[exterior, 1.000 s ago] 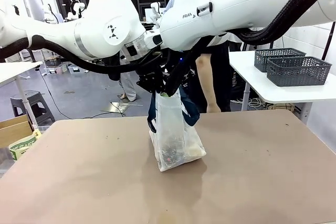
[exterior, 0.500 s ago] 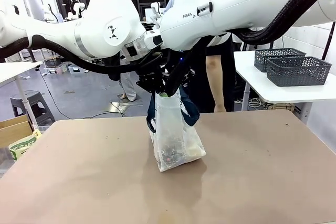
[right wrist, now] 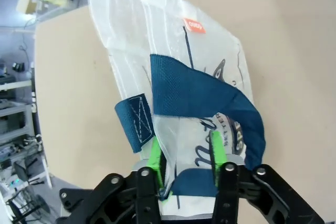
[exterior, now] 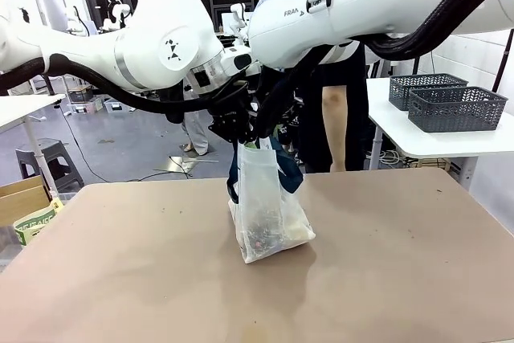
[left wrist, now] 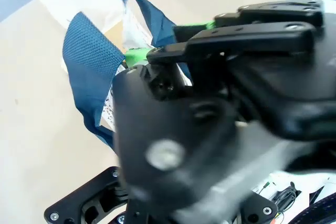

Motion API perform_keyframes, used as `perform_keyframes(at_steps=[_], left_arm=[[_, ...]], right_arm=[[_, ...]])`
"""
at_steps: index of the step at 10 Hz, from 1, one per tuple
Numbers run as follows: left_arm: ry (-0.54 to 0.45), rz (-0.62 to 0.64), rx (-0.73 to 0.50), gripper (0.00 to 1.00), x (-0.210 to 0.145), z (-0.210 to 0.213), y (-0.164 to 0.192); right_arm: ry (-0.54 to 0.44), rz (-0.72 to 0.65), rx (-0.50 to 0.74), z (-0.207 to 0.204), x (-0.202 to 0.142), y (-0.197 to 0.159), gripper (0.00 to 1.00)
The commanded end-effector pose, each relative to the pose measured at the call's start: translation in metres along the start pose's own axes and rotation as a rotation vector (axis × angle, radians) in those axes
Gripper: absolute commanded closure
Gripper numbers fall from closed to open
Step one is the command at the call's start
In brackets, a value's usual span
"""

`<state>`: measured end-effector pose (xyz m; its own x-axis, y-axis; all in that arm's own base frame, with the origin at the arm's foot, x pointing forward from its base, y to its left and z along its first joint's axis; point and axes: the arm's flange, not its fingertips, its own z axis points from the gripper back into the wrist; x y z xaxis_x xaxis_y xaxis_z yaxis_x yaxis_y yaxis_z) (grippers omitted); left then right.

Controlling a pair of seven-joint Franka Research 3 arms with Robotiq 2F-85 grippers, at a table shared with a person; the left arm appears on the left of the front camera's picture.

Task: Transfer purchased items from the store into the shopping bag.
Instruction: Move the Reusable shopping bag to the right side of the table.

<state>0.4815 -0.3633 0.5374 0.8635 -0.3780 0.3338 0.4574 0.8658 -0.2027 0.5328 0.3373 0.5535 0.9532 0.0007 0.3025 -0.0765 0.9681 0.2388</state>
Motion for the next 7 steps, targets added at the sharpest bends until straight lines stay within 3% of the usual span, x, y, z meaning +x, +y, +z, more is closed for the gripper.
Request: perform_keyframes(at_steps=[1,4,7], left_arm=[[-0.003,0.006,-0.008,1.0,0.0,0.002,-0.001],[-0.003,0.006,-0.008,1.0,0.0,0.002,-0.001],[-0.003,0.006,-0.008,1.0,0.0,0.002,-0.001]], right_arm=[[-0.023,0.011,0.042,0.009,-0.012,-0.019,0.0],[-0.024,0.036,0.066,0.024,-0.018,-0.038,0.0],[0.0,0.153,0.133,0.045,-0.023,-0.067,0.0]])
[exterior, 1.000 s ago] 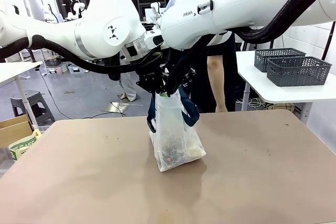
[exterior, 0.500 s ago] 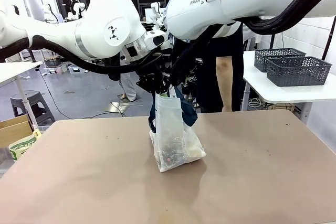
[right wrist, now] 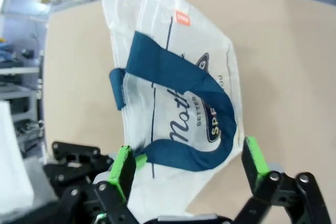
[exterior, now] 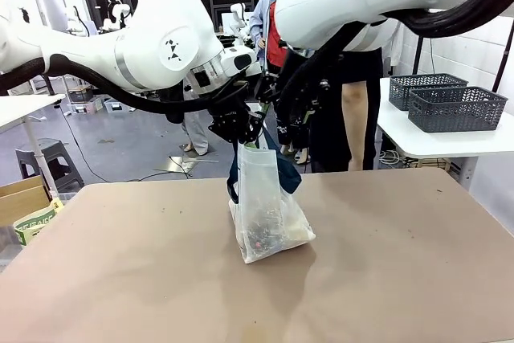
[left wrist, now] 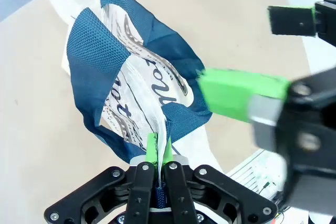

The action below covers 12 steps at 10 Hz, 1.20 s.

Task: Transfer purchased items from the store into the shopping bag.
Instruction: Move the Reusable shopping bag to the right side of the table.

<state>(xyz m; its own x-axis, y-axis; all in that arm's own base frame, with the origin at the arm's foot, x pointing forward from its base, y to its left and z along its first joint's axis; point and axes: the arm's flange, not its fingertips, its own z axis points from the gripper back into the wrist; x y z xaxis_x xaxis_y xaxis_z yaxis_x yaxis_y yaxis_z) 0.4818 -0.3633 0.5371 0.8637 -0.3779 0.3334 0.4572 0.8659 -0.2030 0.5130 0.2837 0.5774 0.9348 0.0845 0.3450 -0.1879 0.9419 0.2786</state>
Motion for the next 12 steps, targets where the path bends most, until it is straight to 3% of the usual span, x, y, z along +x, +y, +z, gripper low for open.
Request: perform_keyframes(at_steps=[1,4,5,6,7,10,12], left_arm=[[-0.004,0.005,-0.008,1.0,0.0,0.002,-0.001],[-0.004,0.005,-0.008,1.0,0.0,0.002,-0.001],[-0.004,0.005,-0.008,1.0,0.0,0.002,-0.001],[-0.004,0.005,-0.008,1.0,0.0,0.002,-0.001],[-0.004,0.005,-0.008,1.0,0.0,0.002,-0.001],[-0.004,0.005,-0.008,1.0,0.0,0.002,-0.001],[-0.004,0.005,-0.008,1.0,0.0,0.002,-0.001]], right_arm=[[0.047,0.067,0.073,0.011,-0.018,-0.036,0.0],[0.118,0.213,0.082,0.026,-0.043,-0.086,0.0],[0.111,0.305,0.086,0.031,-0.049,-0.098,0.0],[0.053,0.495,0.136,0.037,-0.058,-0.118,0.0],[0.007,0.541,0.146,0.041,-0.058,-0.13,0.0],[-0.13,0.577,0.206,0.05,-0.054,-0.146,0.0],[-0.111,0.457,0.123,0.046,-0.048,-0.14,0.0]])
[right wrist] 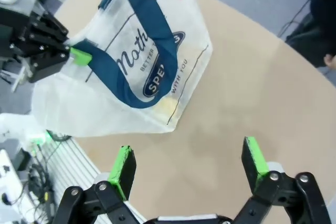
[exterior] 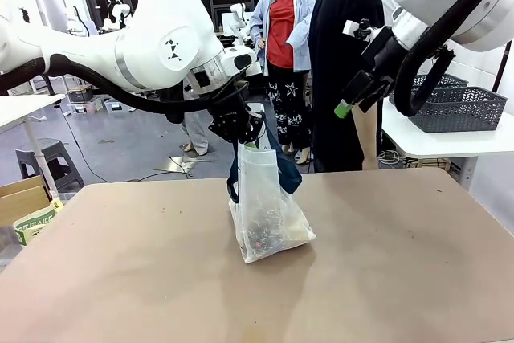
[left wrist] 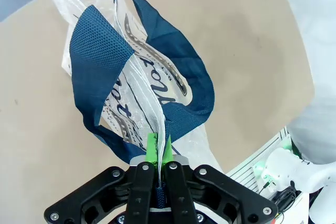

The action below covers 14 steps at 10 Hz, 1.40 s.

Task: Transfer purchased items from the store into the shopping bag.
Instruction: Move the Reusable shopping bag to the right side of the table.

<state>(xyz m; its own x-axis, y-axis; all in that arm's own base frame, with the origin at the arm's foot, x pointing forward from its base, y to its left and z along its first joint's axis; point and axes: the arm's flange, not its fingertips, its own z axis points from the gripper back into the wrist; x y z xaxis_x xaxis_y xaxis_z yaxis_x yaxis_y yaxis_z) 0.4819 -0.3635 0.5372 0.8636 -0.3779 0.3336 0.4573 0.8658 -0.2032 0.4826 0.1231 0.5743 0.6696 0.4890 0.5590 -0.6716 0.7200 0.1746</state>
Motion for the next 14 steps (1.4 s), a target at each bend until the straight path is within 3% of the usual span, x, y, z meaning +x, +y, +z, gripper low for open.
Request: perform_keyframes(at_steps=[1,6,7,14], left_arm=[[-0.003,0.005,-0.008,1.0,0.0,0.002,-0.001],[0.0,0.0,0.0,1.0,0.0,0.0,0.0],[0.077,-0.018,0.051,1.0,0.015,0.008,0.001],[0.193,-0.115,0.209,1.0,0.027,0.132,0.048]], right_arm=[[0.009,0.033,0.007,0.002,0.0,0.0,0.0],[0.009,0.033,0.007,0.002,0.0,0.0,0.0],[0.009,0.033,0.007,0.002,0.0,0.0,0.0],[0.009,0.033,0.007,0.002,0.0,0.0,0.0]])
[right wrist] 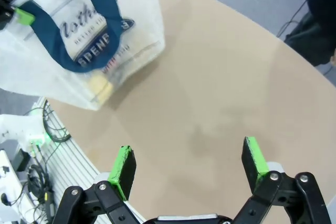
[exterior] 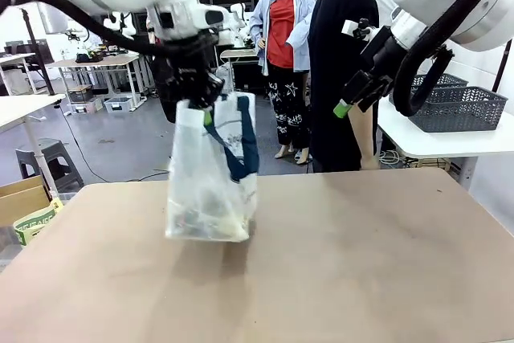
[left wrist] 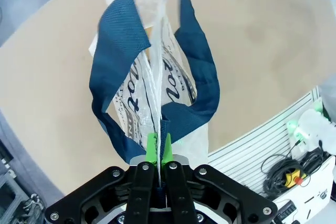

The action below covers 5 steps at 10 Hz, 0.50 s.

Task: Transfer purchased items from the store into the shopping bag.
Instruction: Move the Reusable shopping bag to the right side of the table.

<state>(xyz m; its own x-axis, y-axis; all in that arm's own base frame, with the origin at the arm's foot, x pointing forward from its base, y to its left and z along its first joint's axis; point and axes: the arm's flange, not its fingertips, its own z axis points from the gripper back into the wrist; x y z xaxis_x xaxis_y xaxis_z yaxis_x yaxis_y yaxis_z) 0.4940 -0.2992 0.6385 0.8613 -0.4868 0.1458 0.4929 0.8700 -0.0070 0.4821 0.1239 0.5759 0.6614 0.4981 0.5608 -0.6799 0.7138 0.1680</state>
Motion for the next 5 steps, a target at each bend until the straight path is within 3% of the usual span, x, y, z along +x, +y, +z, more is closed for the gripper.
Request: perform_keyframes(at_steps=[1,5], left_arm=[[-0.014,-0.043,0.046,1.0,-0.007,0.03,0.028],[0.029,0.093,0.06,1.0,-0.048,0.059,0.097]], right_arm=[[0.008,0.021,0.007,0.001,-0.001,-0.001,0.0],[0.008,0.021,0.007,0.001,-0.001,-0.001,0.0]])
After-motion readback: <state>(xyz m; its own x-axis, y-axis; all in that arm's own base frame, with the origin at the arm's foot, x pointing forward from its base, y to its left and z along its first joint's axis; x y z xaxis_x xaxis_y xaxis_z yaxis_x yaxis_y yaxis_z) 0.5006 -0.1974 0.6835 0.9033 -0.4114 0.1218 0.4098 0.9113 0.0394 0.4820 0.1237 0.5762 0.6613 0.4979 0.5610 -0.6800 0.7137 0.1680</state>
